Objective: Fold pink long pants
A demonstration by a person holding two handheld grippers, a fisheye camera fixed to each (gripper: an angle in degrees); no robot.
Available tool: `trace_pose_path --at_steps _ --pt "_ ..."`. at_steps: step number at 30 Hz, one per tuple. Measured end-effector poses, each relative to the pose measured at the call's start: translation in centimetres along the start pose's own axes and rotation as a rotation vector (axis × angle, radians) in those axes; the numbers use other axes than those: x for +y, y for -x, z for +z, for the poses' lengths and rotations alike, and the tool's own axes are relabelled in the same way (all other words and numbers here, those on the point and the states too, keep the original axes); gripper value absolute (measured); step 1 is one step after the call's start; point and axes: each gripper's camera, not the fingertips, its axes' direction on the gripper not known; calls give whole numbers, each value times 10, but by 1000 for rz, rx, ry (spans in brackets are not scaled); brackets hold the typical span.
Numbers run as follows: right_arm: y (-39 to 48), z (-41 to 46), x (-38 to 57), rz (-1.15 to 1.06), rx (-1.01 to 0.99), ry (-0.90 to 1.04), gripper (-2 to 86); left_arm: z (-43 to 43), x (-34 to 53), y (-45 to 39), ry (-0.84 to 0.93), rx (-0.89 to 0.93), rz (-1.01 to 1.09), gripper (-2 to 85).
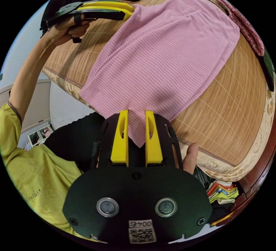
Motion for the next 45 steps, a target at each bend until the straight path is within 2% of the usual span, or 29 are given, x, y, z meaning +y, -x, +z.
trace_pose_path --at_steps 5,11,15,19,24,29,37,42,45 --pt "-5 1 -2 8 -9 6 87 23 -19 14 65 34 -22 86" --pt "-7 3 -3 8 7 21 88 48 -39 66 136 273 -82 92" --pt "-9 4 -3 7 16 29 90 73 -40 114 167 469 -193 109" --pt "-15 5 -1 10 5 22 91 90 -43 129 147 537 -259 95" --pt "-21 6 4 14 -4 14 90 104 -56 125 154 498 -329 49" --pt "-25 8 8 15 13 19 90 81 -69 117 160 415 -289 28" --pt "-34 10 18 12 28 14 91 62 -79 119 308 267 -223 15" --pt "-43 11 25 8 25 17 90 59 -89 119 387 311 -215 14" --pt "-46 13 30 1 35 16 90 37 -80 122 344 359 -290 12"
